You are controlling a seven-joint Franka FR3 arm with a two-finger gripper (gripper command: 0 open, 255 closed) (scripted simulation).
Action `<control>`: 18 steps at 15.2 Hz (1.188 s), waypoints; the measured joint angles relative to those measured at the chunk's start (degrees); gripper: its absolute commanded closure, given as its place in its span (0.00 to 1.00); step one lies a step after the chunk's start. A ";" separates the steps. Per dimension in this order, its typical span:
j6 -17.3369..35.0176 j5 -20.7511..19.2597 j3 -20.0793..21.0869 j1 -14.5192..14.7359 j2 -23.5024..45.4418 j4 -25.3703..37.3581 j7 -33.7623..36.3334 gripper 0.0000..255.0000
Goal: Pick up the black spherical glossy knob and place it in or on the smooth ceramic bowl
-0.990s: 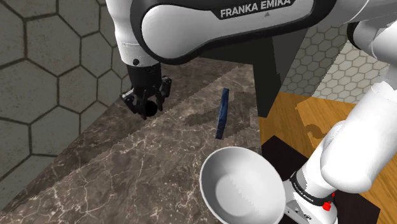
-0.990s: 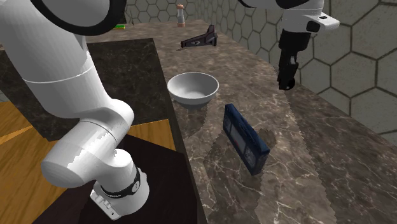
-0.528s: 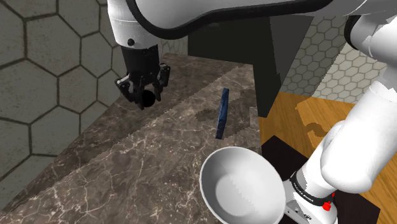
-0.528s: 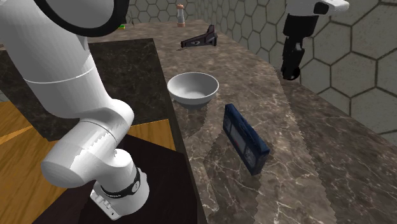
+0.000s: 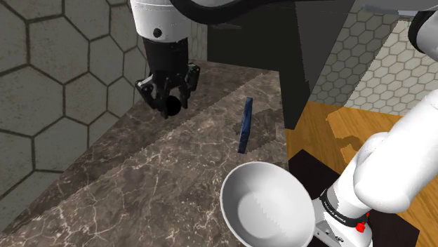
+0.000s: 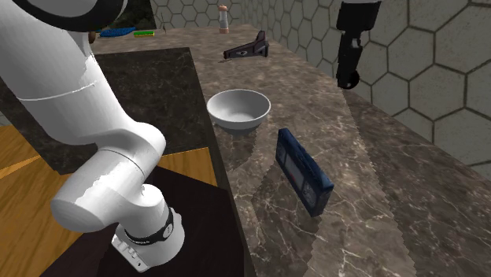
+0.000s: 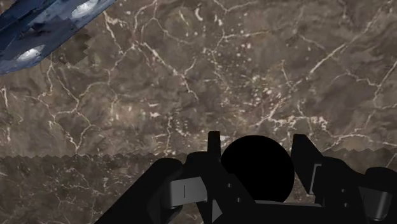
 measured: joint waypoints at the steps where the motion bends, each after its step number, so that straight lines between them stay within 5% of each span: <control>1: 0.13 1.26 -0.13 0.09 -2.26 -2.01 -0.20 1.00; 10: -1.13 11.66 -2.55 4.57 -23.02 -18.98 -1.35 1.00; 18: -6.87 17.73 -3.82 10.99 -38.23 -27.68 1.18 1.00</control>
